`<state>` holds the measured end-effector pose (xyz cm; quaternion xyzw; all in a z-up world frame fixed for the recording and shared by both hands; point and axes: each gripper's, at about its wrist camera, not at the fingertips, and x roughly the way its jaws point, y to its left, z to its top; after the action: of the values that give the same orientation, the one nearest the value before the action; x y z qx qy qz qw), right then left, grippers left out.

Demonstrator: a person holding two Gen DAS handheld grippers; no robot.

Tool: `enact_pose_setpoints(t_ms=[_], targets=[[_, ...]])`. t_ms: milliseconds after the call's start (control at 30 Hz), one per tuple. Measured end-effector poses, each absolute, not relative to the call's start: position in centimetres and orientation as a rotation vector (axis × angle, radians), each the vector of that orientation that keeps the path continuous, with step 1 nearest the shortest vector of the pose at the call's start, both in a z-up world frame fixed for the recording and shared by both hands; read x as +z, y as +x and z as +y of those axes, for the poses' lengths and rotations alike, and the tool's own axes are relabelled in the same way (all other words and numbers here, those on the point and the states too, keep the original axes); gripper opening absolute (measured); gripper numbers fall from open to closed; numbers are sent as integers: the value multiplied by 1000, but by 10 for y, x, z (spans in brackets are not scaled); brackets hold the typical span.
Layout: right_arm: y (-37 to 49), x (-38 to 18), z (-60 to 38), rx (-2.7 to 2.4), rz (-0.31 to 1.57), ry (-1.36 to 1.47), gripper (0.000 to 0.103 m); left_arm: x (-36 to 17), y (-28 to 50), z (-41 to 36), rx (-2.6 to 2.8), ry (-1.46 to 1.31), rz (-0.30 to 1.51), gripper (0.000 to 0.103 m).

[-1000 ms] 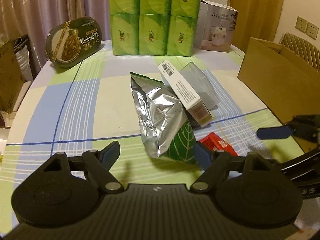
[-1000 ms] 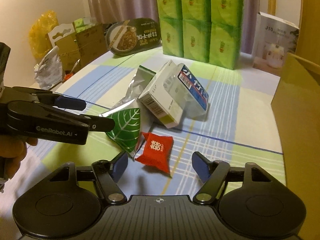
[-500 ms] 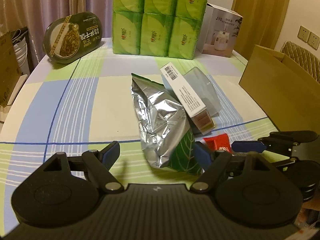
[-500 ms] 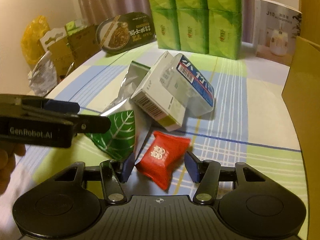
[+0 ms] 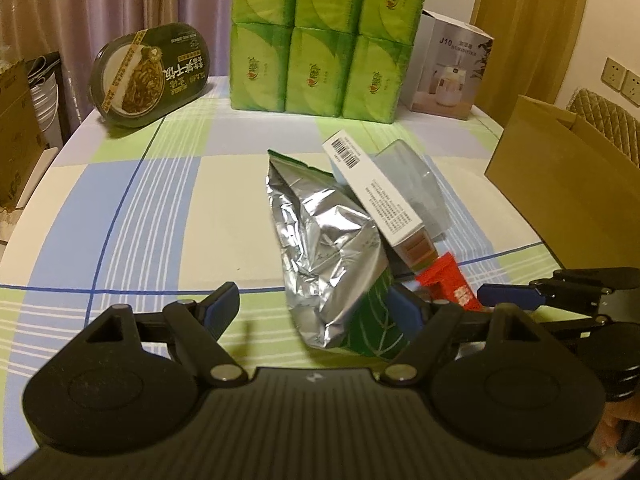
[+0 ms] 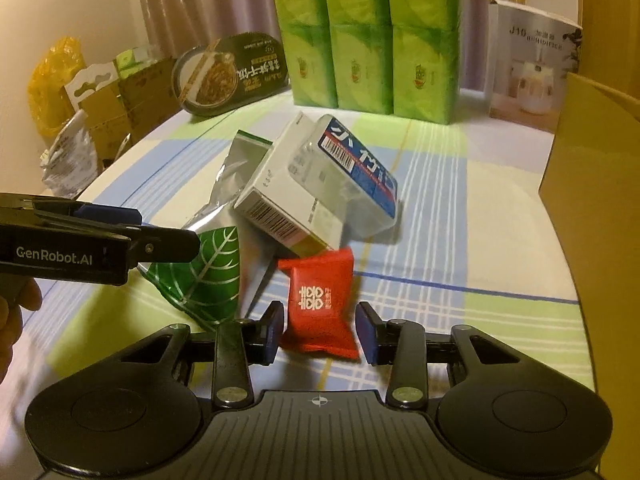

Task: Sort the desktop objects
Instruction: 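Reach the right gripper to the red candy packet while the left reaches the foil bag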

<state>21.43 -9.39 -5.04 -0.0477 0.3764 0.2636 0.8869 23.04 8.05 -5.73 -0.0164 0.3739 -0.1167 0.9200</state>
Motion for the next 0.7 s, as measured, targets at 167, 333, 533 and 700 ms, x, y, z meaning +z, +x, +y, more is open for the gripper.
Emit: enact_pose_setpoints(t_ms=[167,333,533,700], targets=[[215,-53,-87,557,785,-123,44,-59,232,78,-243,-37,767,78],[219,-58,-84,550,790,-143,45,-65,238,73,-259,-32,778,78],[223,-60,-88,548,799,-148,45,-75,248,74,-274,-96,809,78],[227,-59,-85,552,797,-157,45,-80,254,71,-278,-117,805,78]])
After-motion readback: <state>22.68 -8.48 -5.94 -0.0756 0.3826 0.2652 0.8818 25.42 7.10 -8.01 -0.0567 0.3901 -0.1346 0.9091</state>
